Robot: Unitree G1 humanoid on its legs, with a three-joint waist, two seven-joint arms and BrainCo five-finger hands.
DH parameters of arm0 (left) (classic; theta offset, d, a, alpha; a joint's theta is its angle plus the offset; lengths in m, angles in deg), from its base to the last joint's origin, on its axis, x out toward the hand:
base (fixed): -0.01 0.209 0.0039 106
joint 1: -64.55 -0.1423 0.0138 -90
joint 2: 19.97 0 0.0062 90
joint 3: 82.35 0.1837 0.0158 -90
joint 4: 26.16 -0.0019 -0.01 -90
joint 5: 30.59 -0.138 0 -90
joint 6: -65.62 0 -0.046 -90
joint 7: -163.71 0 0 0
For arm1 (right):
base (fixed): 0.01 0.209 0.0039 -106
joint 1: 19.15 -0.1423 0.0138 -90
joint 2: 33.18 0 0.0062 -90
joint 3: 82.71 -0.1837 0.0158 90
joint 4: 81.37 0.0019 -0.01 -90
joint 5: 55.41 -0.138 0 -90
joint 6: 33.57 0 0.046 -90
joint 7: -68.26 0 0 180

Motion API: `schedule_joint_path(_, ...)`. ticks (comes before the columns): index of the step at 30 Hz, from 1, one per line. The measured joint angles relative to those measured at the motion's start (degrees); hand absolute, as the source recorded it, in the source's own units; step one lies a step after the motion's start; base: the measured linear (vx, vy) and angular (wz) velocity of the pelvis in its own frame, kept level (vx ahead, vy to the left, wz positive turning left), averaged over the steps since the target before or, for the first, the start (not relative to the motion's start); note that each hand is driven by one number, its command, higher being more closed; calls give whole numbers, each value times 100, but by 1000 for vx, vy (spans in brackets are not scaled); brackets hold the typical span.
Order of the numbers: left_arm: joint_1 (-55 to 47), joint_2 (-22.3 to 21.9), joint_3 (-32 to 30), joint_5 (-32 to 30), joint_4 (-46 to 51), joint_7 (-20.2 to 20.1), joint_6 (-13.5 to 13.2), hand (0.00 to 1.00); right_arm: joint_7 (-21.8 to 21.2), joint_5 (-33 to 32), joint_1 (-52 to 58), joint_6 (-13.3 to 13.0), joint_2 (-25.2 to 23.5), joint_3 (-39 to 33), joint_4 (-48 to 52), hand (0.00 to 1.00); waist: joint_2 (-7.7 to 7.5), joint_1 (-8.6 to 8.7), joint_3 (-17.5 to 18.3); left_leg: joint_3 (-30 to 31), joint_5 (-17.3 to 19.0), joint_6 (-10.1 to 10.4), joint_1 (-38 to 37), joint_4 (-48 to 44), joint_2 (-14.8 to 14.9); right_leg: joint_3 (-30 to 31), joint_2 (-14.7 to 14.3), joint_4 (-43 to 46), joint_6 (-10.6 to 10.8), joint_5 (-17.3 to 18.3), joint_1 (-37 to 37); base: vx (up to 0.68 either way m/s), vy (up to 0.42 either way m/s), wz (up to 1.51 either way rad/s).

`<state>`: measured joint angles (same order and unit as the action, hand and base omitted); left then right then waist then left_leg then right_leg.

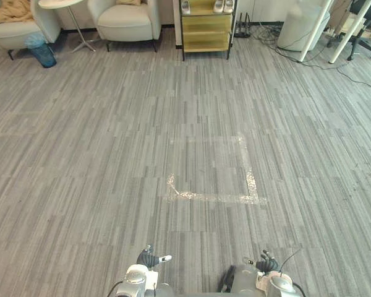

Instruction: Pick up cushions and gather them together orderly.

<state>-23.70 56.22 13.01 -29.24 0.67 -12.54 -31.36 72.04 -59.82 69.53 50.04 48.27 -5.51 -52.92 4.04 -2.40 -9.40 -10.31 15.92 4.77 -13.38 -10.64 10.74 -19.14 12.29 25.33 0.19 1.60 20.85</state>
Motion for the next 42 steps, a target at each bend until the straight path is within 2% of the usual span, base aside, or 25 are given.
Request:
schedule_joint_path(1,-9,-64,7,0,-11,-9,-8,0,-21,0,-18,-6,66,-13,-27,0,52,5,18,154,-198,96,37,-250,39,152,-71,431,-5,446,89,593,-426,-34)
schedule_joint_path(3,2,-189,5,-6,-48,-8,-8,0,-44,-8,-3,15,170,-52,-60,0,172,51,36,368,-410,172,272,-1198,238,56,-159,691,-111,907,-58,567,-395,-13)
schedule_joint_path(4,45,-213,4,-9,-71,-27,-2,0,-49,-16,22,25,215,-53,-57,0,271,185,-14,531,-908,101,742,-2385,463,-91,-306,585,-133,1106,-444,381,-253,4)
schedule_joint_path(6,34,-179,-3,-9,-44,-50,-6,0,-55,-22,145,66,158,-43,-79,0,252,206,-99,476,-1574,-1,1325,-3978,858,-194,-541,107,-245,1254,-1180,375,-216,5)
schedule_joint_path(7,46,-124,-5,-12,34,-64,-27,0,-51,-31,245,78,152,-39,-151,0,213,146,-117,226,-1100,-224,1790,-4989,1035,-183,-670,-288,-283,1295,-1721,500,-226,-14)
schedule_joint_path(8,46,-99,-5,-12,59,-64,-28,0,-50,-38,225,79,149,-33,-198,0,184,145,-134,138,-999,-226,1922,-5128,1033,-176,-684,-417,-271,1305,-1883,493,-171,-14)
schedule_joint_path(11,99,-80,-193,-11,193,-57,-41,0,-22,-64,255,117,105,-65,-277,0,89,135,-192,-512,-465,-160,2750,-4629,880,-180,-712,-1209,-65,1176,-2734,441,-79,-10)
schedule_joint_path(13,126,-76,-218,-11,242,-53,-52,0,-13,-61,238,120,43,-107,-281,0,60,84,-210,-907,-391,-112,2930,-3188,547,-162,-653,-1538,9,1135,-3137,454,30,-18)
schedule_joint_path(14,136,-89,-215,-10,266,-52,-51,0,-12,-59,205,107,-20,-240,-277,0,30,38,-226,-976,-745,-85,2859,-1685,117,-144,-560,-1661,166,1165,-3350,495,99,-32)
schedule_joint_path(15,62,-129,-207,-9,287,-48,-60,0,-11,-56,214,96,17,-265,-273,0,138,-41,-177,-937,-1707,-161,2767,-297,-162,-37,-673,-1802,377,1272,-3516,491,118,-44)
schedule_joint_path(16,39,-104,-213,-1,304,-55,-84,0,-9,-55,215,98,-28,-261,-297,0,143,-115,-183,-839,-2059,-560,2762,-232,-208,88,-670,-1853,532,1384,-3619,479,117,-8)
schedule_joint_path(18,160,156,-218,-6,285,-30,-118,0,-2,-23,70,88,-348,-101,-303,0,-370,-96,-120,-1003,-1787,-566,2776,-224,-598,149,-316,-2074,578,1223,-3712,537,111,24)
schedule_joint_path(22,127,144,-439,-5,272,-55,-108,0,-5,-4,-8,86,-288,-16,-313,0,-378,-140,-69,-931,-901,-648,2918,-1219,-588,391,-139,-1275,670,1103,-3678,369,84,20)
schedule_joint_path(23,47,159,-423,-6,244,-64,-108,0,-10,-1,-13,71,-264,-13,-315,0,-357,-156,-35,-920,-644,-626,2723,-1285,-610,573,21,-244,773,1042,-3337,459,118,2)
schedule_joint_path(24,32,167,-421,-8,185,-66,-108,0,-35,0,-2,46,-273,-7,-320,0,-392,-131,-26,-826,-458,-637,2476,-1179,-746,620,295,1030,1136,722,-2835,458,101,5)
schedule_joint_path(25,42,200,-419,-9,155,-65,-91,0,-41,0,8,46,-287,-9,-337,0,-409,-121,-27,-774,-416,-644,2352,-1113,-807,629,410,1672,1175,745,-2563,452,38,31)
schedule_joint_path(27,39,295,-163,-12,28,-59,12,0,-45,0,162,54,-285,-19,-305,0,-416,-57,-20,-562,-385,-659,1804,-726,-936,206,503,2236,845,1521,-2130,369,-50,58)
schedule_joint_path(28,-3,310,-97,-10,27,-55,15,0,-44,-12,280,36,-265,-51,-224,0,-376,-49,-11,-460,-425,-600,1497,-503,-926,-191,451,1966,563,1757,-1899,376,-93,51)
schedule_joint_path(29,-27,310,-97,-10,23,-56,17,0,-53,-5,277,31,-243,-39,-218,0,-313,-42,-24,-411,-440,-573,1373,-393,-912,-315,397,1755,469,1825,-1755,436,-148,47)
schedule_joint_path(32,2,242,-98,-10,19,-56,17,0,-52,-11,239,15,-193,-50,-57,0,-218,40,0,-55,-449,-408,1021,-26,-709,-60,-89,335,384,1545,-975,342,-205,62)
schedule_joint_path(34,-17,250,-116,-9,8,-56,16,0,-49,-16,234,12,-184,-58,-33,0,-301,68,-28,103,-357,-147,838,60,-624,271,-216,-670,346,459,-841,310,-276,56)
schedule_joint_path(35,-12,214,-131,-9,-32,-56,14,0,-50,-11,224,15,-134,-65,-87,0,-221,103,-22,187,-287,-35,741,46,-508,234,-353,-727,97,184,-990,337,-316,37)
schedule_joint_path(38,-72,57,-207,-13,-61,-75,7,0,-50,-14,218,42,-3,-232,-176,0,-40,134,-32,163,-294,36,698,-129,-265,-6,-446,-260,-10,798,-1032,313,-288,40)
schedule_joint_path(40,-75,28,-218,-15,-64,-90,9,0,-48,-8,282,49,27,-356,-274,0,54,194,-34,155,-226,143,917,-991,10,-306,-553,-425,-95,978,-1444,356,-287,61)
schedule_joint_path(42,-71,4,-506,-19,56,-168,3,0,-43,-12,417,79,29,-432,-292,0,112,146,-88,-75,-533,41,1654,-3152,638,-545,-845,-891,-221,1097,-2242,299,-192,34)
